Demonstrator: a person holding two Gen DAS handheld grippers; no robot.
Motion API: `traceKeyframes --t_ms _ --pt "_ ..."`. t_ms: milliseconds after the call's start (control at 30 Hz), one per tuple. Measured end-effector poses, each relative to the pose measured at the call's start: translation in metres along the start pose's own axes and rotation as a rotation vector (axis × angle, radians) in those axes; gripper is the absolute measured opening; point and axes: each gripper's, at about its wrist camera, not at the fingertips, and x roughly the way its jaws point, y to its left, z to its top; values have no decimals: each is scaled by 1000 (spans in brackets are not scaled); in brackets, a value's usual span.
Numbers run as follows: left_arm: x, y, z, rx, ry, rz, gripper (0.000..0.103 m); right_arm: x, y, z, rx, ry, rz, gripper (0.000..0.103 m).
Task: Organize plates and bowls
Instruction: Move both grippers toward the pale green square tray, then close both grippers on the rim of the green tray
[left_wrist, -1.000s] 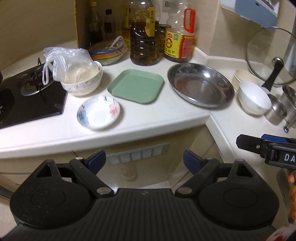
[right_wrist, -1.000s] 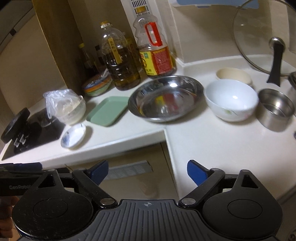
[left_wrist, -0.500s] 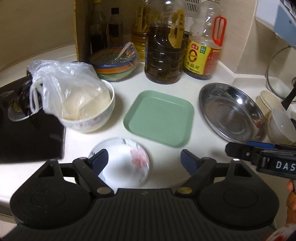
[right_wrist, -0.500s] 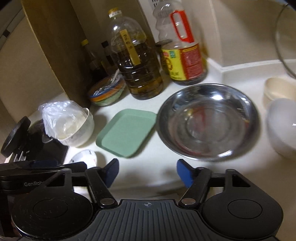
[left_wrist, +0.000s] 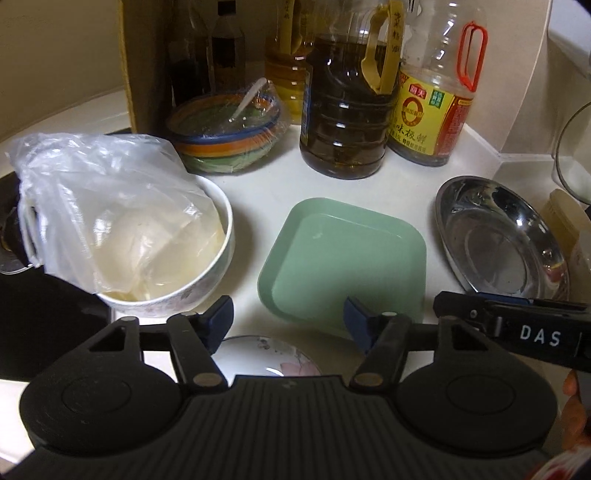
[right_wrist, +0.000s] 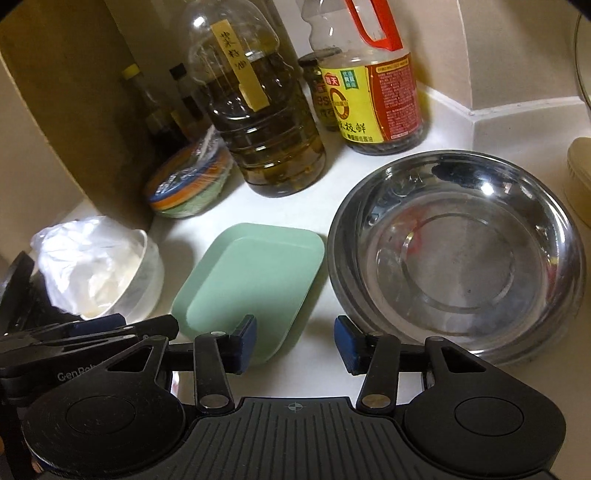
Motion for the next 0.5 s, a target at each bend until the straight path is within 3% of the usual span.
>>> traceKeyframes --t_ms 267,500 --pt "24 1 8 -1 46 15 52 20 3 2 2 12 -28 46" --pt "38 2 15 -8 76 41 49 33 11 4 -24 16 -52 42"
